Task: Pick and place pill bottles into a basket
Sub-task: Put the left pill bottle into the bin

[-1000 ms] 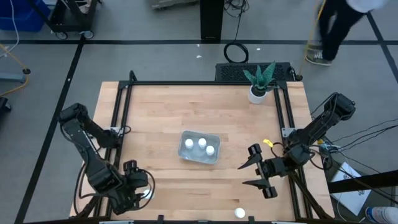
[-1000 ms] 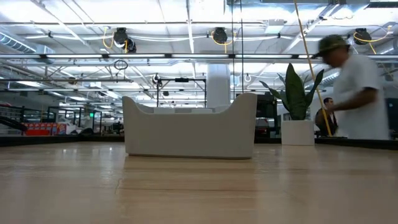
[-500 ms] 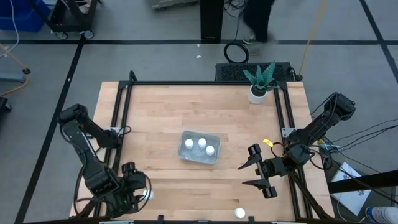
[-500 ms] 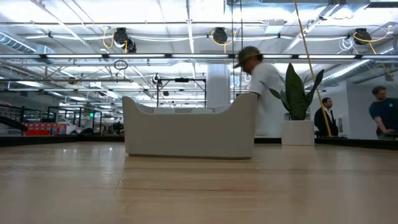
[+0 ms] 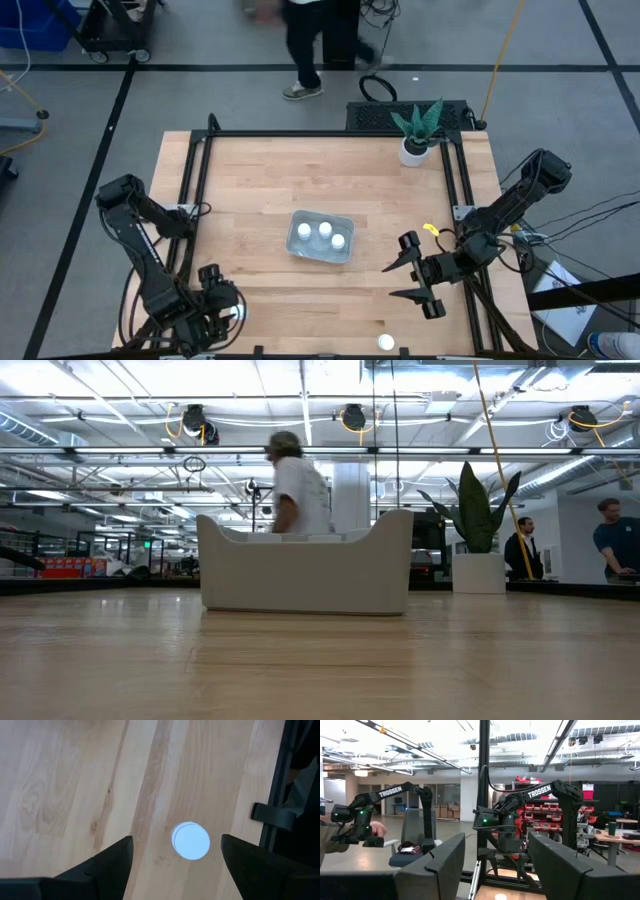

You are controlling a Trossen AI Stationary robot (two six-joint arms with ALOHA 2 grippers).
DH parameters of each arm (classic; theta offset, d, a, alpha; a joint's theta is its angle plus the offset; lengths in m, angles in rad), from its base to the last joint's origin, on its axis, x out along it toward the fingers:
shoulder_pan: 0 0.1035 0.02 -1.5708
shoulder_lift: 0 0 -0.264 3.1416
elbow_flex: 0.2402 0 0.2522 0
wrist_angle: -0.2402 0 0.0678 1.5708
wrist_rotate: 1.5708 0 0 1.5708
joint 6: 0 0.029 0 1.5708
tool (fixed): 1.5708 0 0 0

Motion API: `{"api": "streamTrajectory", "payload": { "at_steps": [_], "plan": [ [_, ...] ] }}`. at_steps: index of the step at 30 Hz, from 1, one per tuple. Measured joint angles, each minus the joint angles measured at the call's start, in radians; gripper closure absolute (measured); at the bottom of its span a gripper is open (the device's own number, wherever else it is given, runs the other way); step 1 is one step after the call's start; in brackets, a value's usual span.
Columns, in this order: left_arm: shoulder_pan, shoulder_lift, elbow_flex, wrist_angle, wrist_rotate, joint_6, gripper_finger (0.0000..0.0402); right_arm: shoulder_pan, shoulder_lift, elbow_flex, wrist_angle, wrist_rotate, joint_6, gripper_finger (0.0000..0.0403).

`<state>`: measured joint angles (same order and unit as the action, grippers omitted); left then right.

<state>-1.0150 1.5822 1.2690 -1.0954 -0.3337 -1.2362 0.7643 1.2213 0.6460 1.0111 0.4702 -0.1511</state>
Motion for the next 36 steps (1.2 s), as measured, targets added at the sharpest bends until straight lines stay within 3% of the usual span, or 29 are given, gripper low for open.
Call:
{"api": "streamTrajectory", "payload": {
  "at_steps": [36],
  "plan": [
    [-0.014,0.008,-0.209,0.291,0.039,-0.06,0.0094,-0.012,0.0,0.0,-0.022,0.001,0.009,0.019]
  ]
}}
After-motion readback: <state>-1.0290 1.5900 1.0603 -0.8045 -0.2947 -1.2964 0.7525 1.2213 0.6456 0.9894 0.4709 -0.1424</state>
